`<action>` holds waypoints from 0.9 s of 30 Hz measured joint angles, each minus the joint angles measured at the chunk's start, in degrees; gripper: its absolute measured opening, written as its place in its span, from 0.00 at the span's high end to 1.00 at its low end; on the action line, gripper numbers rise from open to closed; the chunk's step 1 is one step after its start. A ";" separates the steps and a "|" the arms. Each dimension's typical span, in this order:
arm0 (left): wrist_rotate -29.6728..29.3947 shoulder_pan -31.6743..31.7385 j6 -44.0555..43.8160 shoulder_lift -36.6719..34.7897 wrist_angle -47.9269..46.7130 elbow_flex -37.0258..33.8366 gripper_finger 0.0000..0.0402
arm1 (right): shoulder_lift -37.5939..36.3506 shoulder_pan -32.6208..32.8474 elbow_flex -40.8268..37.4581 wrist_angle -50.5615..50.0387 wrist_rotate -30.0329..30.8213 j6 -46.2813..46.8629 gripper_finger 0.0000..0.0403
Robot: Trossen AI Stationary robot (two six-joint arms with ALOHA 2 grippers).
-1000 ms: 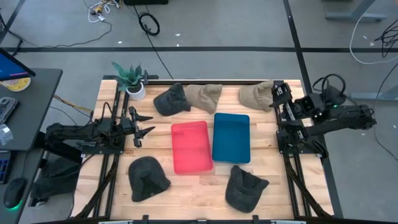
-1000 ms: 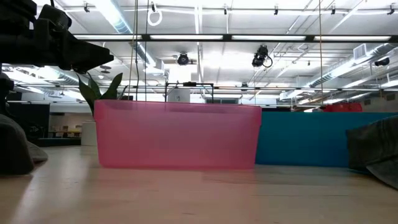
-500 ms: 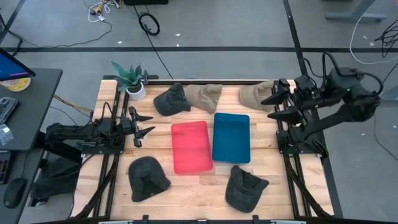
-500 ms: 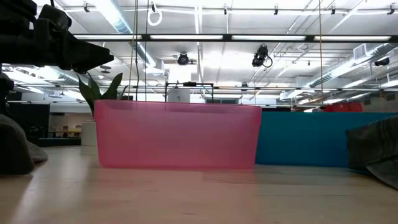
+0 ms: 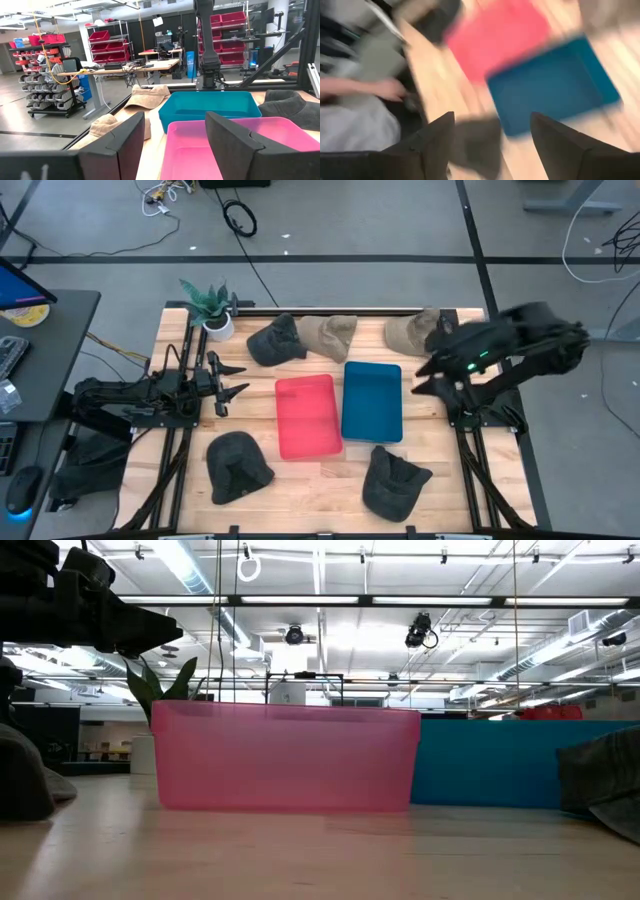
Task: Pick & Place hat
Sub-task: Put the bottom right black cap into the blue bin
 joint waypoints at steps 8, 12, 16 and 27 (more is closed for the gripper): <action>0.00 -0.02 0.00 0.00 -0.02 -0.01 0.47 | 8.09 8.81 -2.03 3.10 -3.00 5.16 0.35; 0.00 -0.01 0.00 0.00 -0.05 0.00 0.47 | 12.54 14.09 -2.08 -0.41 -1.40 8.53 0.35; 0.00 0.00 0.02 0.00 -0.11 -0.02 0.47 | 16.65 19.40 -2.12 0.04 -0.18 9.87 0.35; 0.00 -0.02 -0.01 0.00 0.01 -0.01 0.47 | 23.06 27.43 -6.41 5.09 3.24 12.51 0.35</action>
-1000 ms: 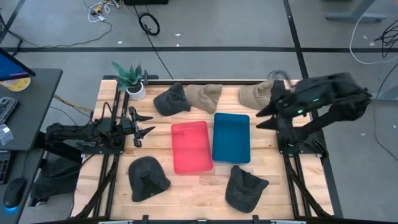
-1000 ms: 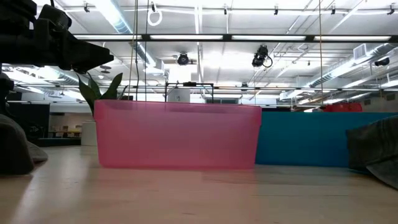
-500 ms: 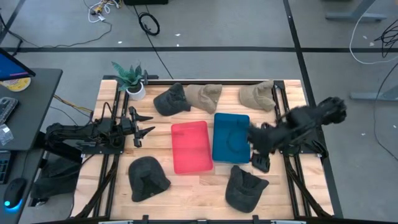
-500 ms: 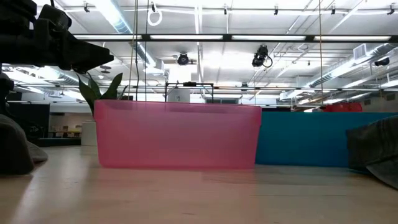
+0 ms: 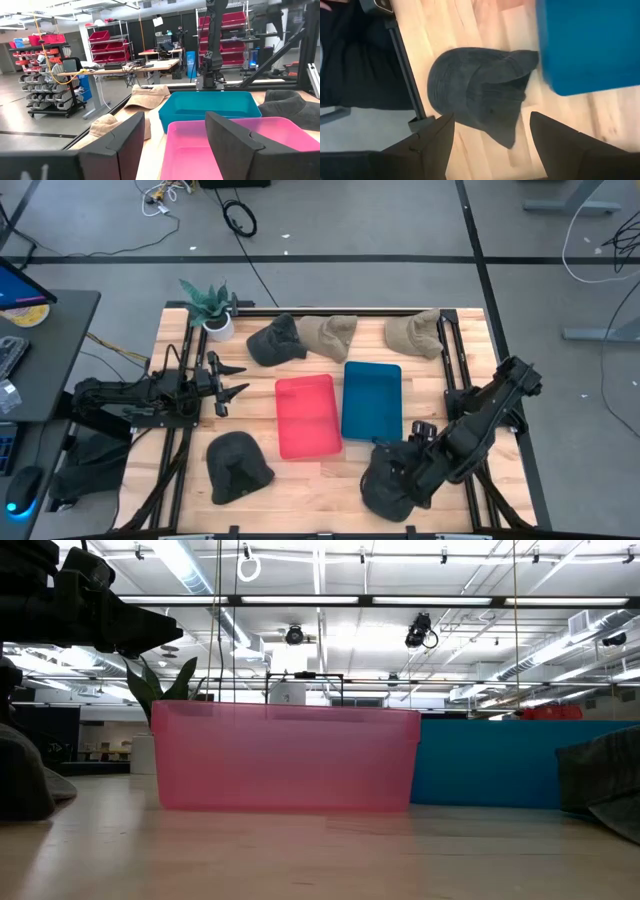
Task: Pick & Place hat
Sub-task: Put the bottom right black cap into the blue bin
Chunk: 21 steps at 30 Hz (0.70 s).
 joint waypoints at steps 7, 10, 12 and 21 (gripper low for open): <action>0.00 0.01 -0.01 0.00 0.01 -0.01 0.47 | 0.02 1.42 -12.24 12.85 -4.52 1.17 0.35; 0.00 0.02 -0.01 0.00 -0.01 0.00 0.47 | 0.03 1.89 -16.91 16.75 -4.57 1.21 0.35; 0.00 0.01 -0.01 0.00 -0.01 -0.01 0.47 | 0.01 2.12 -19.65 18.64 -4.14 1.72 0.35; 0.00 0.01 0.00 0.00 -0.01 0.01 0.47 | -0.04 2.17 -32.91 29.71 -3.59 2.62 0.35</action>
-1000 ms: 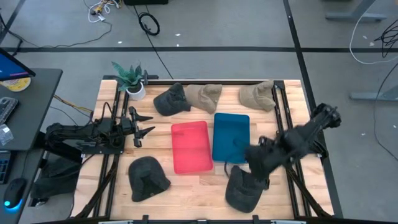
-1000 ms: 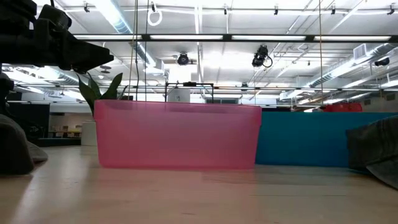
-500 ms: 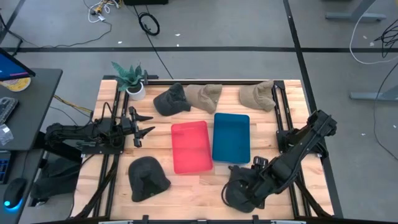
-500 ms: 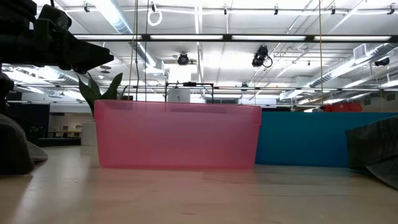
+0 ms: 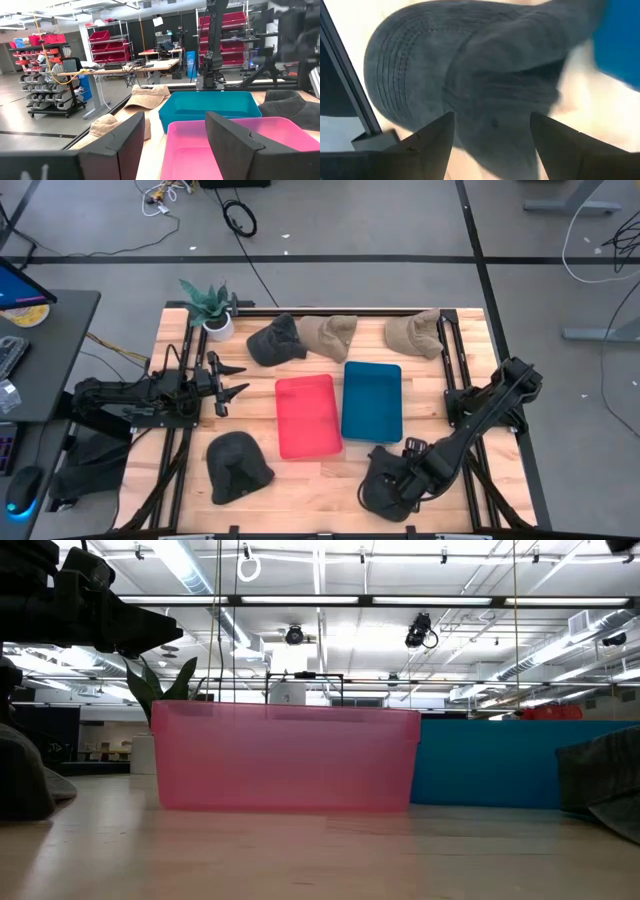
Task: Pick & Place hat
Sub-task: Put the bottom right black cap into the blue bin
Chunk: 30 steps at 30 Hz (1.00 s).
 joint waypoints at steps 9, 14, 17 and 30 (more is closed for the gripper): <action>0.00 0.00 0.00 0.00 0.00 -0.01 0.47 | 0.00 -1.43 -9.88 18.40 -5.12 -1.58 0.35; 0.00 0.01 -0.02 0.00 0.00 -0.02 0.47 | -0.11 -1.68 -12.23 24.50 -5.62 -0.79 0.35; 0.00 -0.01 -0.01 0.00 0.00 0.00 0.47 | -0.08 -1.68 -12.33 27.02 -5.50 -0.35 0.35; 0.00 -0.01 -0.02 0.00 0.00 -0.02 0.47 | 0.00 -1.68 -12.35 44.69 -5.47 -7.22 0.35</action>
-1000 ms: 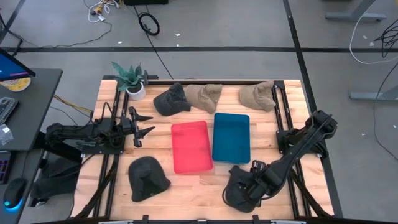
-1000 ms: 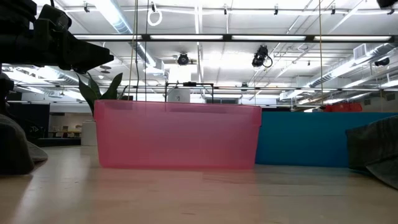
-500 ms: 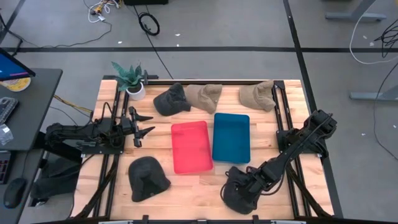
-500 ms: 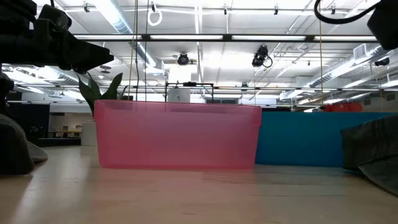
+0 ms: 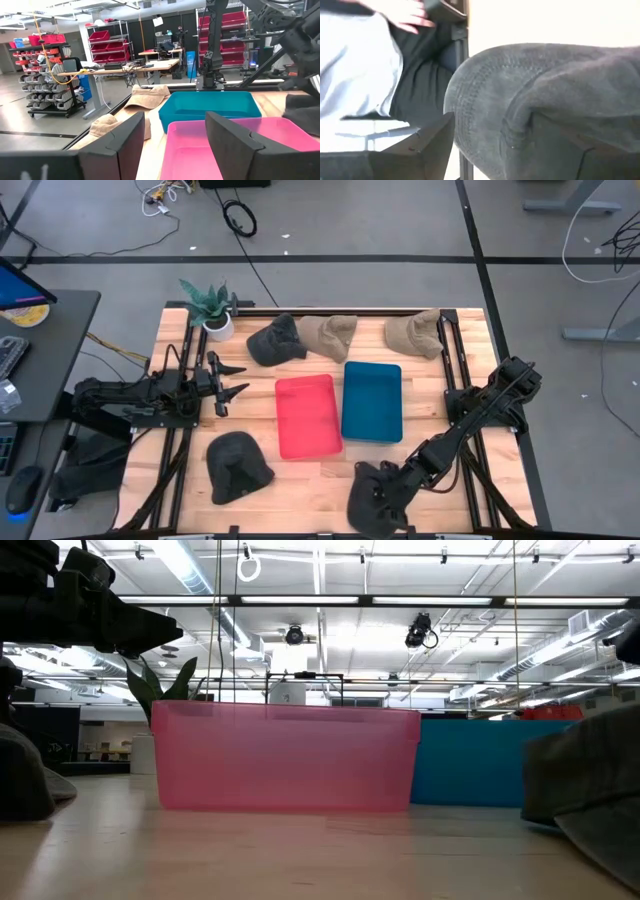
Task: Pick & Place hat
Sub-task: Put the bottom right black cap into the blue bin
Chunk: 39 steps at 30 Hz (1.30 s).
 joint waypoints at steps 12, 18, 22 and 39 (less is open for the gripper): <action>0.00 0.02 0.02 0.00 0.00 0.02 0.47 | 0.00 -0.39 0.00 -5.88 -0.65 -4.54 0.35; 0.00 0.02 0.02 0.00 0.00 0.01 0.47 | 0.00 -0.61 0.00 -10.45 -0.64 -1.26 0.35; 0.00 0.02 0.00 0.00 0.01 0.00 0.47 | 0.00 -0.59 0.00 -10.55 -1.12 -4.83 0.35; 0.00 0.01 0.01 0.00 0.00 0.02 0.47 | 0.00 -0.63 0.02 -9.53 -0.65 -6.45 0.35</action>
